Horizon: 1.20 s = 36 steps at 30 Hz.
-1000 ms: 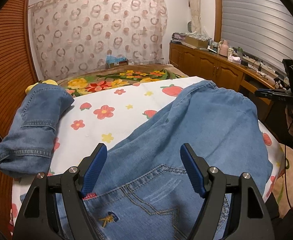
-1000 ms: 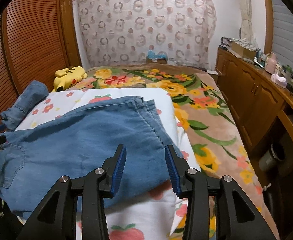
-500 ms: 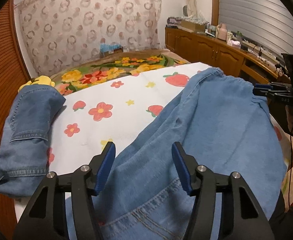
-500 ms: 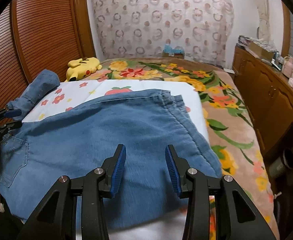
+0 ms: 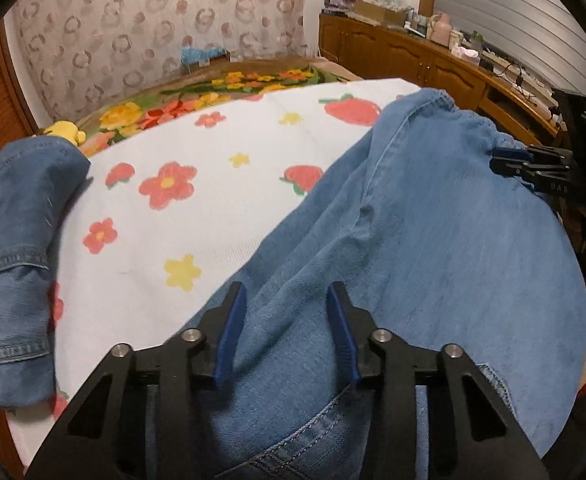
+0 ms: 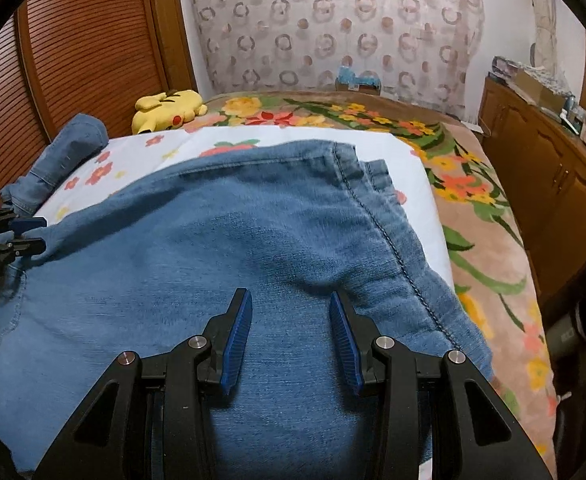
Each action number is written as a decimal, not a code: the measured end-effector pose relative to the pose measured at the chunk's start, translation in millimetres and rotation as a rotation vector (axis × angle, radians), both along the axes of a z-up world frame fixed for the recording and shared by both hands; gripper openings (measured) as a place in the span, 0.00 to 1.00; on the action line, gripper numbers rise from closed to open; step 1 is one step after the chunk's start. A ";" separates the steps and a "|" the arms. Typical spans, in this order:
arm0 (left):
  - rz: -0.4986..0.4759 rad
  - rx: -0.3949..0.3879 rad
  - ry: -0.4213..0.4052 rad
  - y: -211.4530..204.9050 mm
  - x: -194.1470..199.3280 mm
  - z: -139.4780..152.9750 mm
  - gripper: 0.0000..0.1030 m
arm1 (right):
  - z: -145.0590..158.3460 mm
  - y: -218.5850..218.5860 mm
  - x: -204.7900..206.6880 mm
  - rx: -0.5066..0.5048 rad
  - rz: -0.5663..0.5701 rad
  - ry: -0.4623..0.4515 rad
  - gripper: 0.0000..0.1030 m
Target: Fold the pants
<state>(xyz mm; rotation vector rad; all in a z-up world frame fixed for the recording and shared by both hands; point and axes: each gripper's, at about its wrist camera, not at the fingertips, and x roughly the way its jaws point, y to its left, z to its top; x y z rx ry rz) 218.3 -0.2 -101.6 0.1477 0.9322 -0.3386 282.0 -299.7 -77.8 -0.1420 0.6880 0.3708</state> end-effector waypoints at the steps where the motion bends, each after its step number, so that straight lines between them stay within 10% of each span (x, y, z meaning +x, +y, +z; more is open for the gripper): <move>1: -0.007 -0.002 0.001 -0.9 -1.1 -0.3 0.32 | 1.7 1.0 0.0 -0.003 0.000 -0.005 0.41; 7: -0.002 -0.024 -0.046 3.2 -7.9 12.7 0.09 | 3.0 8.4 0.5 -0.042 -0.002 -0.008 0.43; 21: 0.086 -0.032 -0.094 21.0 5.5 32.3 0.08 | 4.8 4.9 -0.8 -0.042 0.003 -0.011 0.43; 32: 0.050 -0.054 -0.122 4.6 4.2 34.5 0.75 | 27.4 -6.6 6.1 -0.036 -0.010 -0.057 0.43; 36: 0.036 -0.047 -0.116 -3.1 4.2 31.5 0.75 | 33.9 -4.2 17.6 -0.041 -0.007 -0.068 0.43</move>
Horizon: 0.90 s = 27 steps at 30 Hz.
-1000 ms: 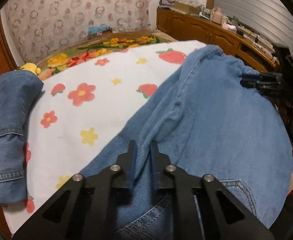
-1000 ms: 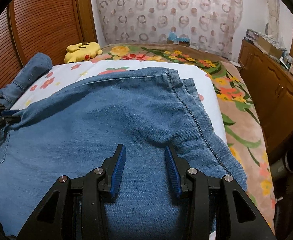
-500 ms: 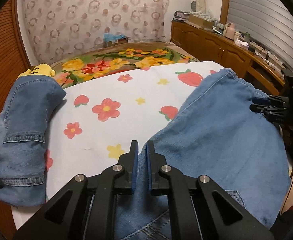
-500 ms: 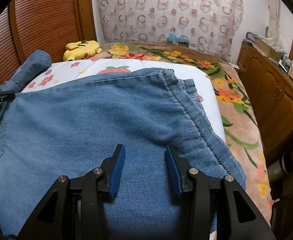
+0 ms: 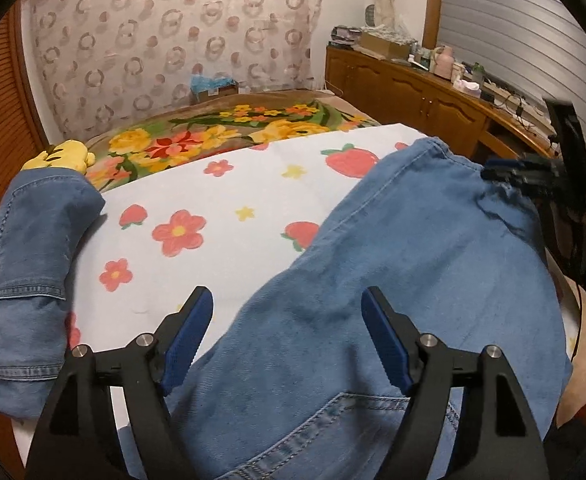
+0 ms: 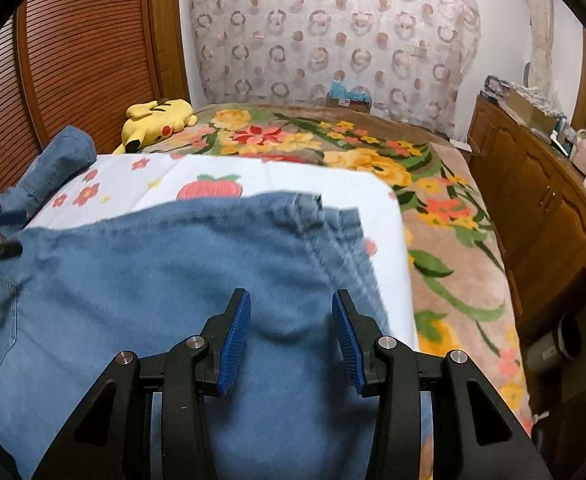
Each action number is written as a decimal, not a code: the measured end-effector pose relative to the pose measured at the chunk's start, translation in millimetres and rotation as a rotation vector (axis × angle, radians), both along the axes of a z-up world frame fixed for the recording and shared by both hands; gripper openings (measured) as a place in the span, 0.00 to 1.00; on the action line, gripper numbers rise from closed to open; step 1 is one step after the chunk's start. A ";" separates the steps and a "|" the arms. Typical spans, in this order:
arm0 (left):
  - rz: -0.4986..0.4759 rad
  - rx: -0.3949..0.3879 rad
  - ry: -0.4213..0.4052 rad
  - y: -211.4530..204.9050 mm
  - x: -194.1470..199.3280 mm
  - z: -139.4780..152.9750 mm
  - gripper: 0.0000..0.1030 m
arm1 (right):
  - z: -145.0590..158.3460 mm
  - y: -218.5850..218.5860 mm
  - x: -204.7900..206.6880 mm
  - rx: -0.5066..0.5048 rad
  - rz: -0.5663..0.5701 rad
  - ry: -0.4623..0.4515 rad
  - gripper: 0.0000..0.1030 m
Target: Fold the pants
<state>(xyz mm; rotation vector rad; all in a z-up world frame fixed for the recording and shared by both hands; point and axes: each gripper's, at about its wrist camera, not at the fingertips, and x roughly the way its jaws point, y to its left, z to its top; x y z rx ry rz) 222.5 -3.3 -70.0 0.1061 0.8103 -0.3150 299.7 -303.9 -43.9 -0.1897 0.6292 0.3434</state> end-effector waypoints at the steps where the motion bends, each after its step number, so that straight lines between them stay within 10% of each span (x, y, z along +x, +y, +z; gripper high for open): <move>1: 0.002 0.001 -0.003 -1.4 -0.6 -0.5 0.75 | 1.1 0.7 4.5 0.002 0.000 0.000 0.43; 18: 0.041 0.003 -0.005 6.1 -5.6 -3.9 0.75 | -0.7 9.2 91.0 0.025 0.014 0.096 0.43; 27: 0.050 0.004 0.001 8.4 -5.6 -6.7 0.75 | 1.5 0.7 99.0 0.066 0.070 0.115 0.08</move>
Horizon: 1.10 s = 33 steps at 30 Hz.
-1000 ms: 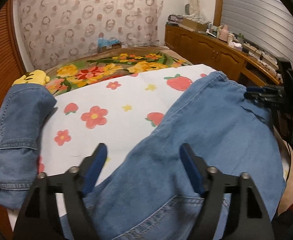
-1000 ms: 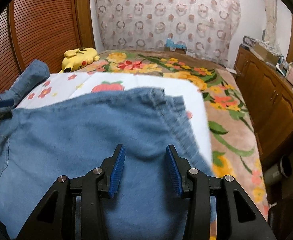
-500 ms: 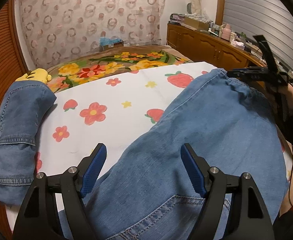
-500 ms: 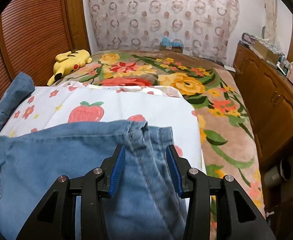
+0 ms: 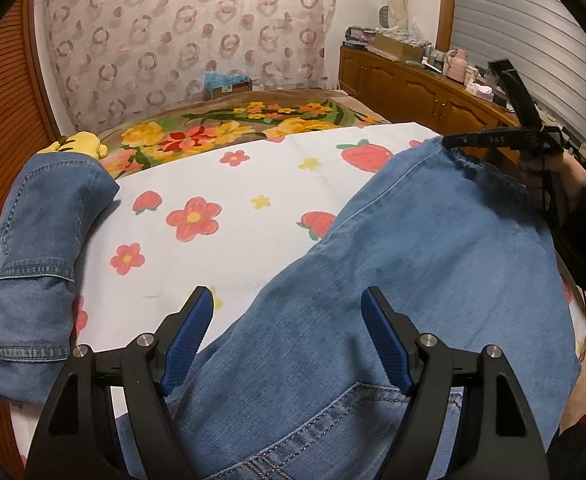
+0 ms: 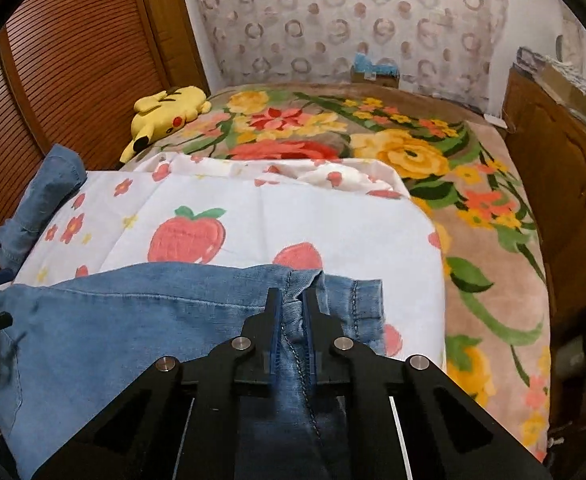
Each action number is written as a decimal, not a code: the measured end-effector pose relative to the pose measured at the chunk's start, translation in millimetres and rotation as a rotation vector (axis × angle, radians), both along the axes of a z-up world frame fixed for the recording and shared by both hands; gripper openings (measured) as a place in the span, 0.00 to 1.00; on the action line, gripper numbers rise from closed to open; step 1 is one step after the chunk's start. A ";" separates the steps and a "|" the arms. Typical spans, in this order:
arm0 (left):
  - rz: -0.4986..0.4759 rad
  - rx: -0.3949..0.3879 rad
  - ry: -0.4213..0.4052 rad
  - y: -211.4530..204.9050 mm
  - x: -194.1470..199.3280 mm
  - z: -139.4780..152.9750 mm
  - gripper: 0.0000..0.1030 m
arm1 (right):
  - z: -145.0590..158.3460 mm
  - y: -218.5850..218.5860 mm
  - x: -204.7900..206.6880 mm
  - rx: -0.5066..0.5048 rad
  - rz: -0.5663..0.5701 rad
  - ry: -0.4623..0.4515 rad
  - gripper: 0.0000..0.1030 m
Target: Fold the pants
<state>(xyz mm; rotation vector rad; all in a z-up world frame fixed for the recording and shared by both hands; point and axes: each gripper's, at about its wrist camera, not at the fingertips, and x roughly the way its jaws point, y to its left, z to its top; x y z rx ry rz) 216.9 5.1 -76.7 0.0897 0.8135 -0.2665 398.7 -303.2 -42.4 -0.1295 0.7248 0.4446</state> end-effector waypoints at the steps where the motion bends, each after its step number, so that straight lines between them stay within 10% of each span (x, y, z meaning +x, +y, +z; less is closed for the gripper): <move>1: 0.000 -0.001 -0.001 0.2 0.1 0.0 0.75 | 2.8 -2.6 -1.7 -0.007 -0.025 -0.027 0.07; 33: -0.087 -0.038 -0.045 -35.0 -44.1 11.9 0.75 | -18.1 -56.7 -167.3 0.005 -0.257 -0.045 0.38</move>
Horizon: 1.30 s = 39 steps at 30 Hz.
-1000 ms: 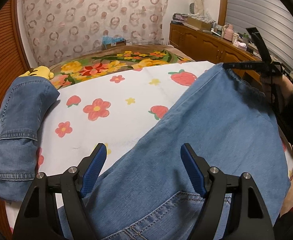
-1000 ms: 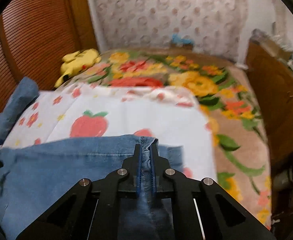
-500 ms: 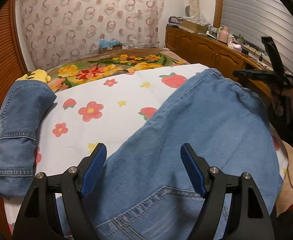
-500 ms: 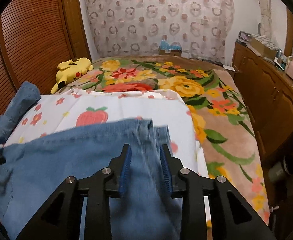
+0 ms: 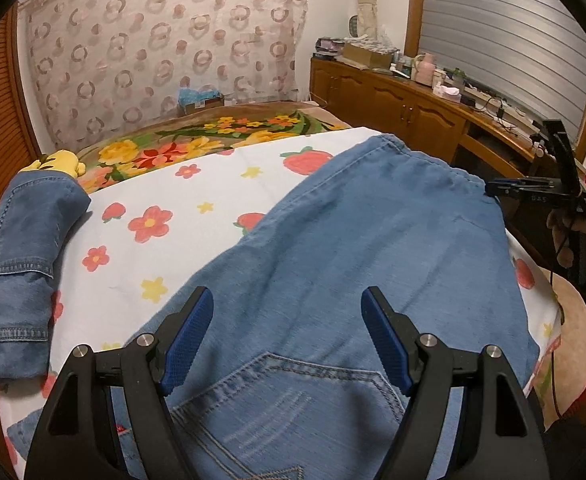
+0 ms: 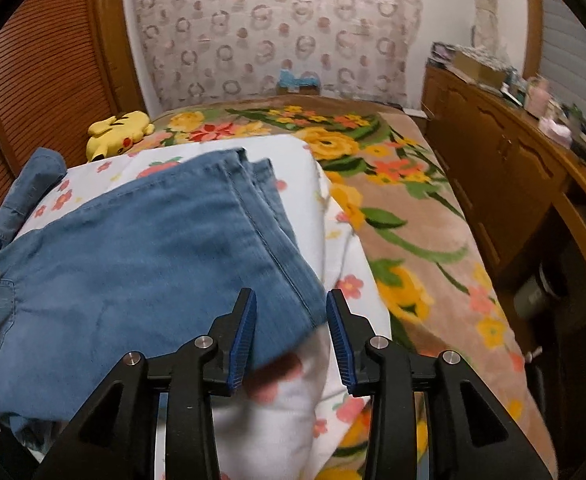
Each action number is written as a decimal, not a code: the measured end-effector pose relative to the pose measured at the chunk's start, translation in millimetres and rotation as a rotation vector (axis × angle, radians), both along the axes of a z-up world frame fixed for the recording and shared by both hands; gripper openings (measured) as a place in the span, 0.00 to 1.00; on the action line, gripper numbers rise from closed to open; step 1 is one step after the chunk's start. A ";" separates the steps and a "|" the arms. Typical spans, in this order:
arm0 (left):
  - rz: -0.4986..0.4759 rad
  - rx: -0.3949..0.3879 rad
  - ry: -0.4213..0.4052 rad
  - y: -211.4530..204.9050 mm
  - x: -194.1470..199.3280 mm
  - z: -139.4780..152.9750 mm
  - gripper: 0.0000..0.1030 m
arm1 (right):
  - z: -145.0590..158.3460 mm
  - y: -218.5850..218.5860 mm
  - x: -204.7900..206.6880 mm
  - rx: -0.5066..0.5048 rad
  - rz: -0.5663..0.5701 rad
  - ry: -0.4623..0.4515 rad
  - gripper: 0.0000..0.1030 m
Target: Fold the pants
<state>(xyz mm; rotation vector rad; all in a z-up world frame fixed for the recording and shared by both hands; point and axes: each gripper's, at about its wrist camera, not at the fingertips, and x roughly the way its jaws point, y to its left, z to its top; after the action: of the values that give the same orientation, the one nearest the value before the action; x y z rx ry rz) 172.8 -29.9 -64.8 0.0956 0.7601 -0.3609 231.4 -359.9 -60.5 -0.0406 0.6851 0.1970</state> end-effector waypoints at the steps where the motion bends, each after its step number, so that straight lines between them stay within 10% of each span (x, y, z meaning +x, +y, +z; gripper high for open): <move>1: -0.001 0.000 0.000 -0.9 -1.8 0.1 0.75 | 0.0 -2.1 1.3 0.008 -0.002 0.004 0.38; 14: 0.014 -0.001 -0.003 3.5 -16.6 0.1 0.75 | -7.2 -4.6 7.5 0.078 -0.040 0.049 0.38; 20: 0.027 -0.002 -0.018 10.9 -28.2 5.0 0.75 | 4.5 1.9 -3.5 0.060 0.000 -0.016 0.10; 39: 0.184 -0.025 -0.117 90.3 -77.9 46.1 0.75 | 89.0 154.9 -75.3 0.073 0.449 -0.229 0.09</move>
<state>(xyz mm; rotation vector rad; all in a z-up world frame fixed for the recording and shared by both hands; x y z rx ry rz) 94.9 60.3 -18.7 0.0222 0.6424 -0.1881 156.1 -205.0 28.5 -0.1452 0.4324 0.6387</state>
